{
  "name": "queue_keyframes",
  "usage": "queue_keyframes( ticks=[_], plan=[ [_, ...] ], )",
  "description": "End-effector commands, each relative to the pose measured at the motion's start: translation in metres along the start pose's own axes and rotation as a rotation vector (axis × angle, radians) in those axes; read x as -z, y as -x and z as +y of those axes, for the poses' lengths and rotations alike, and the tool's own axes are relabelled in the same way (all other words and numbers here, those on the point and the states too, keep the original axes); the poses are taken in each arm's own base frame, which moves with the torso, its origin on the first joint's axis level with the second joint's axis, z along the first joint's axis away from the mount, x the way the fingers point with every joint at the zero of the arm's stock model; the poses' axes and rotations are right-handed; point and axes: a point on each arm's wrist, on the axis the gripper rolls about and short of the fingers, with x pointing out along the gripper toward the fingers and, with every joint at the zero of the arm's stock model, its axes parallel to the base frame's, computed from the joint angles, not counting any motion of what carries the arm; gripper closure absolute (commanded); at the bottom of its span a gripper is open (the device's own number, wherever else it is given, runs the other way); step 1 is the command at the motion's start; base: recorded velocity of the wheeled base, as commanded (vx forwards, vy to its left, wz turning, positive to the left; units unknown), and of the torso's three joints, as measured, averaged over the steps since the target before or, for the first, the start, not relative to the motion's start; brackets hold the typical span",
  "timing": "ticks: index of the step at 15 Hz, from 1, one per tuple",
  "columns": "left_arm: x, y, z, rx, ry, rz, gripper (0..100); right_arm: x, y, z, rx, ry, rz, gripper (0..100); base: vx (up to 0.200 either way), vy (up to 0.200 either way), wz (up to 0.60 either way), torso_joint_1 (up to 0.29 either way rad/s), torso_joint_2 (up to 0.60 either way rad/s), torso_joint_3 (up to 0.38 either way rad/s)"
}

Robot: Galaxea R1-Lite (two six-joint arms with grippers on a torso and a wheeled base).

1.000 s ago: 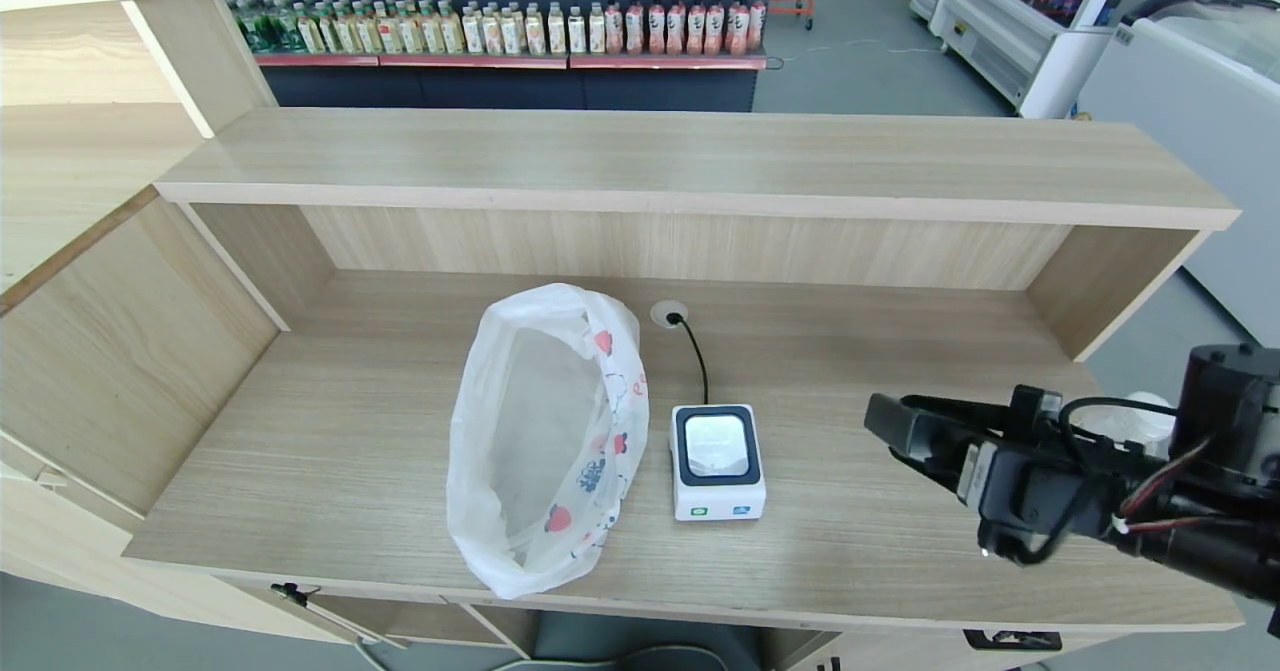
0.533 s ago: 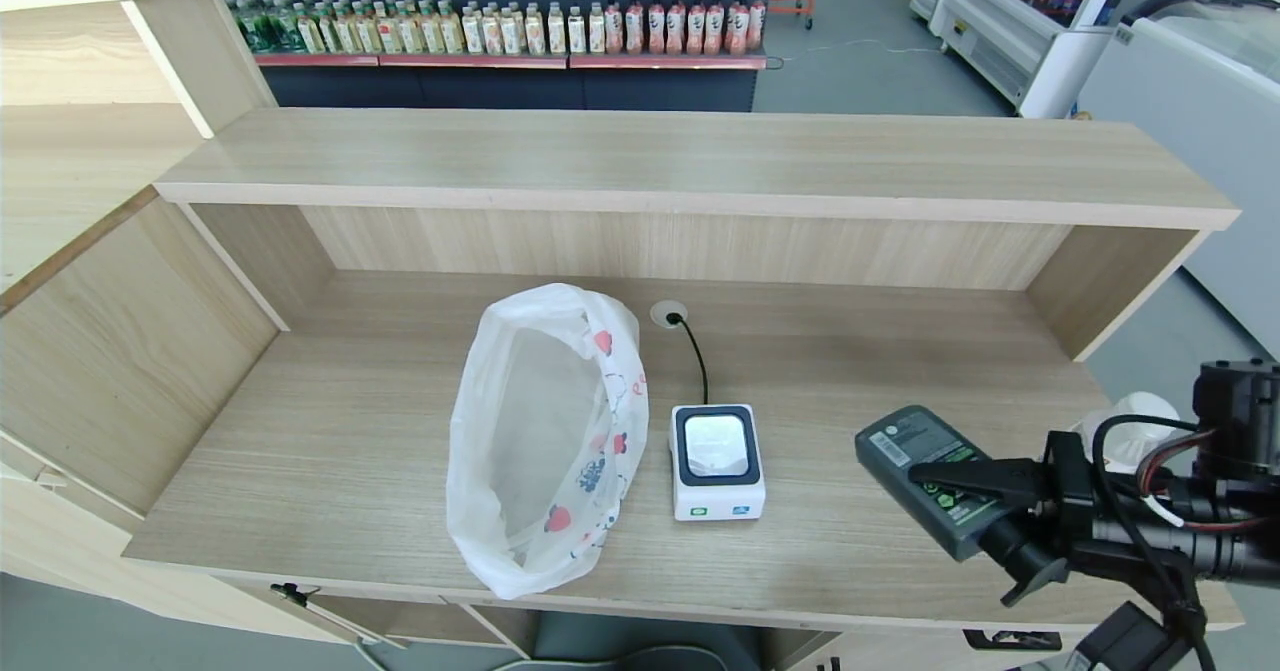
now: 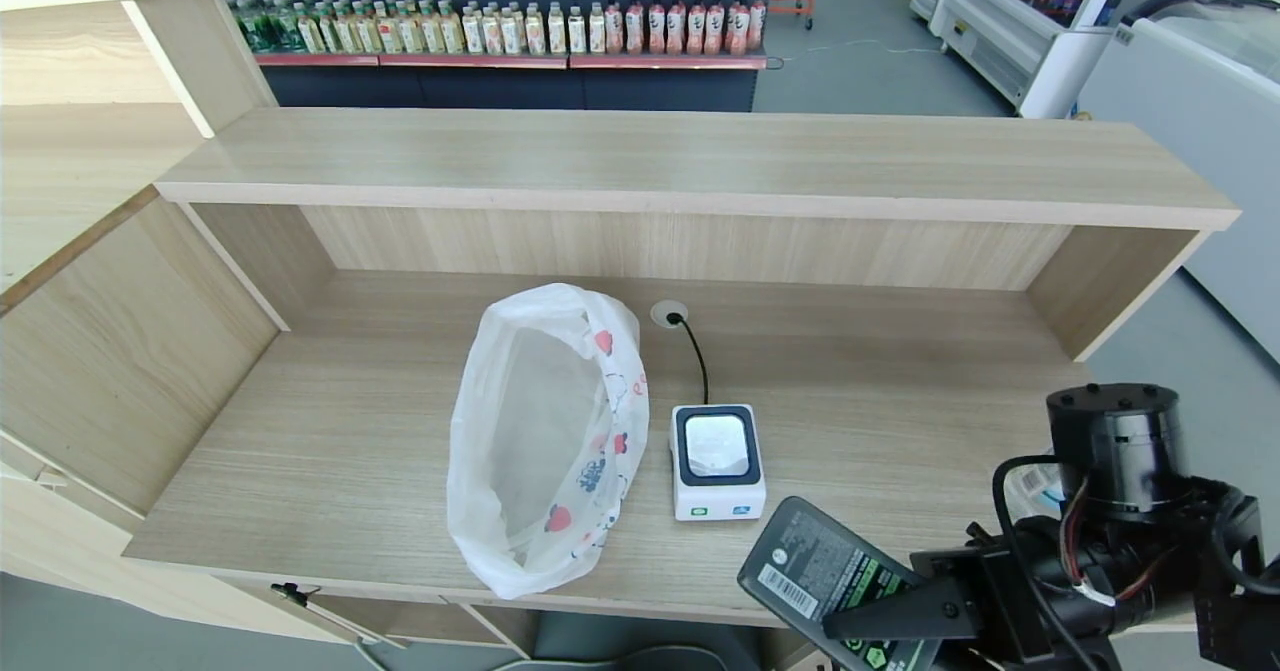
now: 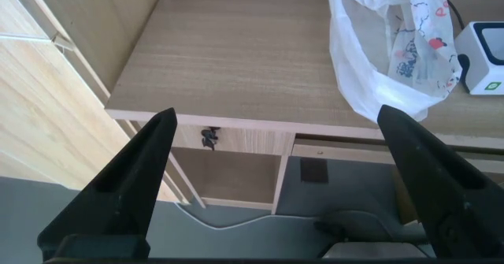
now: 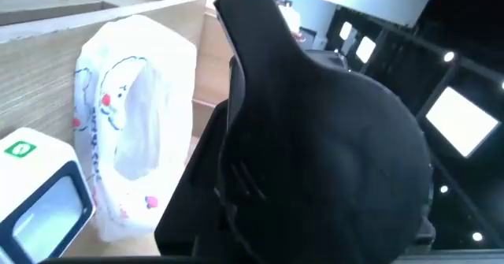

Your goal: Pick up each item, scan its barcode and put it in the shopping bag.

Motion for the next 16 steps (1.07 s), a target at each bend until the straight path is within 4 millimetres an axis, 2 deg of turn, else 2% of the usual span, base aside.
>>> queue_keyframes(
  ticks=[1, 4, 16],
  plan=[
    [0.0000, 0.0000, 0.0000, 0.000, 0.000, 0.000, 0, -0.0014, -0.0044, 0.0052, 0.037, -0.009, -0.035, 100, 0.000, 0.000, 0.00, 0.000, 0.00, 0.000],
    [0.0000, 0.0000, 0.0000, 0.000, 0.000, 0.000, 0, -0.0014, -0.0067, 0.0111, 0.032, -0.023, -0.041, 100, 0.000, 0.000, 0.00, 0.000, 0.00, 0.000],
    [0.0000, 0.0000, 0.0000, 0.000, 0.000, 0.000, 0, -0.0015, -0.0079, 0.0115, 0.061, 0.011, -0.056, 100, 0.000, 0.000, 0.00, 0.000, 0.00, 0.000]
  ],
)
